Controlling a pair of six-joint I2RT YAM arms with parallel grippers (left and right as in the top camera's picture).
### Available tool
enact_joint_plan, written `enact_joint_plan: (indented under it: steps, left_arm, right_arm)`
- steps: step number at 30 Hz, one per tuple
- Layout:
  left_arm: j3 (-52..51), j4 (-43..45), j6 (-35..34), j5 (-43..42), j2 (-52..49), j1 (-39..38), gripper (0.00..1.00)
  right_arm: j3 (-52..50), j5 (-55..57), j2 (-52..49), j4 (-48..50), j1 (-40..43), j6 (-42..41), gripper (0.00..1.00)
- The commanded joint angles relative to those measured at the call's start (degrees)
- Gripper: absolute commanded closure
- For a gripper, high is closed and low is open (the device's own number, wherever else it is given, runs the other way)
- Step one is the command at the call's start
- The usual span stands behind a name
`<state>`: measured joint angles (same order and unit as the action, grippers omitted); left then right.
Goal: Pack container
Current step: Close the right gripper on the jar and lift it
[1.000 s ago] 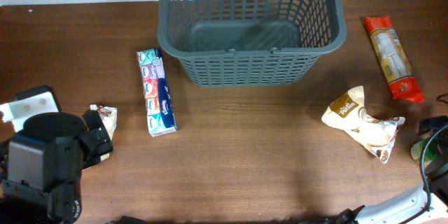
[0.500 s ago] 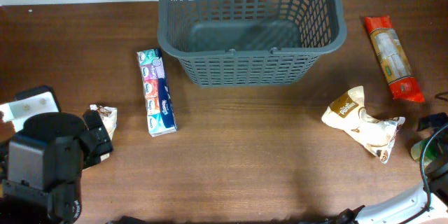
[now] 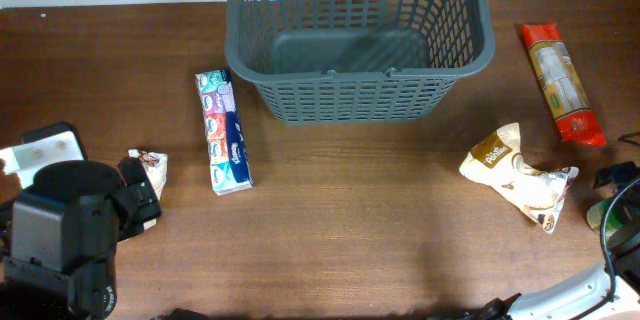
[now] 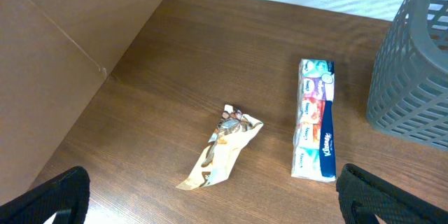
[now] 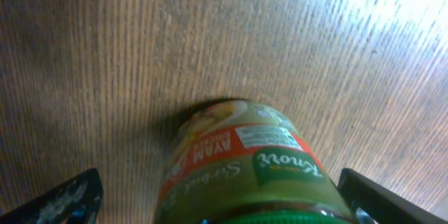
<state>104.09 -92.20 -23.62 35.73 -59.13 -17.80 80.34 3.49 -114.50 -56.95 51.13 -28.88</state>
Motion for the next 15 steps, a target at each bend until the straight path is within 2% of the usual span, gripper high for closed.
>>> enact_joint_plan:
  steps: [1, 15]
  left_arm:
    - [-0.2, -0.1, -0.8, -0.4, -0.1, 0.3, 0.01]
    - [-0.2, -0.1, -0.8, -0.4, -0.2, 0.3, 0.0]
  right_arm:
    - [-0.6, -0.3, -0.3, 0.4, 0.4, 1.9, 0.01]
    - [-0.7, -1.6, -0.3, 1.7, 0.4, 4.1, 0.01]
